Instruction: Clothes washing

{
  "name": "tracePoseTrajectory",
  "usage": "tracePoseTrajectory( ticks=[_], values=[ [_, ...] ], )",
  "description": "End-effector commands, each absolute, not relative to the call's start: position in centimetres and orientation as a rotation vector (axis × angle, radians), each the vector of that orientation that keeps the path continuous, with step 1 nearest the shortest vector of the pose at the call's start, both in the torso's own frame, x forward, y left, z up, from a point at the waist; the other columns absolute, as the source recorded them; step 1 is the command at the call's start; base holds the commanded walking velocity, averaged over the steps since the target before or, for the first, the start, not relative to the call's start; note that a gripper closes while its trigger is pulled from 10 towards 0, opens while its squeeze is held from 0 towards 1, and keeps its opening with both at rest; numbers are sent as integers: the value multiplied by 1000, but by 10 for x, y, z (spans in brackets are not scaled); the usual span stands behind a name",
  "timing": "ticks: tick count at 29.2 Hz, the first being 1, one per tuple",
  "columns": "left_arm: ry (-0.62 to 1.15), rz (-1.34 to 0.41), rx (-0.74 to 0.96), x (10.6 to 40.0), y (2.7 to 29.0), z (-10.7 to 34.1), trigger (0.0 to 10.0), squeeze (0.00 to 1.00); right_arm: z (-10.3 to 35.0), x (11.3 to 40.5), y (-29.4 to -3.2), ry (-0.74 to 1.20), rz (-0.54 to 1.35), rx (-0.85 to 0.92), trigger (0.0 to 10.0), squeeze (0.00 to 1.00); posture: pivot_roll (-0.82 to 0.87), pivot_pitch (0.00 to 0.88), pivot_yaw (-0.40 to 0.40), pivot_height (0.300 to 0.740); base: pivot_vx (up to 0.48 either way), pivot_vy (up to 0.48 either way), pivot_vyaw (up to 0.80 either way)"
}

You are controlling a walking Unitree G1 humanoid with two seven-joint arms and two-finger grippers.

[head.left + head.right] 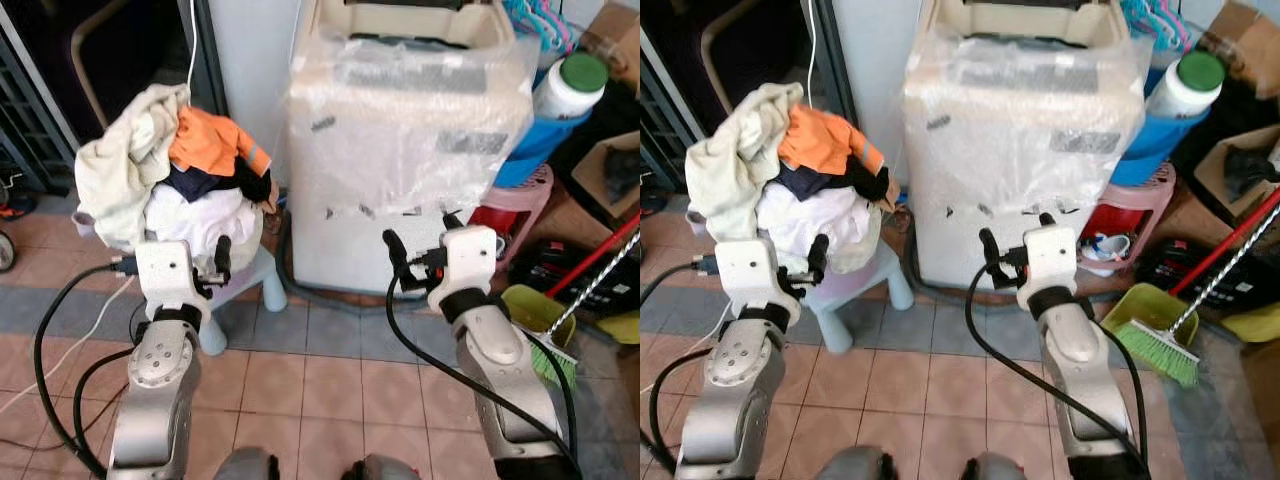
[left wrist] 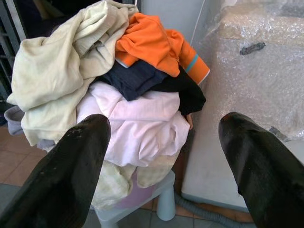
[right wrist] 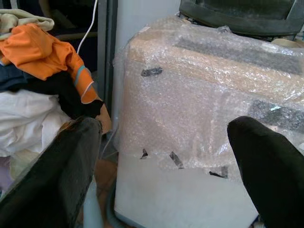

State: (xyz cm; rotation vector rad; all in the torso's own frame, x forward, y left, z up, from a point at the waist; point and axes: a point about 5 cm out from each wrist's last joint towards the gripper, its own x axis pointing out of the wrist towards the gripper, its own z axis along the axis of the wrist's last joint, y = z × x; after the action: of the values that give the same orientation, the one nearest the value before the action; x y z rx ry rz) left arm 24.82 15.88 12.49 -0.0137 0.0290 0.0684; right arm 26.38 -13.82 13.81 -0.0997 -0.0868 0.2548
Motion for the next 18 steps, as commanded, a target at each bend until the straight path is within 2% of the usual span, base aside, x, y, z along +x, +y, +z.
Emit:
tracePoseTrajectory(
  ticks=[1,7,16,18],
  values=[
    [32,90,-22,246,163,124,10000,0,145,263,-129,-114,291,-83,10000,0,44,102,-57,740,480,0,763],
    [24,61,-26,245,157,125,10000,0,146,264,-133,-111,277,-58,10000,0,47,103,-50,740,480,0,699],
    [21,105,-23,248,164,127,10000,0,150,272,-123,-112,301,-53,10000,0,57,110,-46,740,480,0,0],
    [37,130,-35,246,164,125,10000,0,150,275,-123,-111,269,-120,10000,0,58,112,-47,740,465,0,0]
  ],
)
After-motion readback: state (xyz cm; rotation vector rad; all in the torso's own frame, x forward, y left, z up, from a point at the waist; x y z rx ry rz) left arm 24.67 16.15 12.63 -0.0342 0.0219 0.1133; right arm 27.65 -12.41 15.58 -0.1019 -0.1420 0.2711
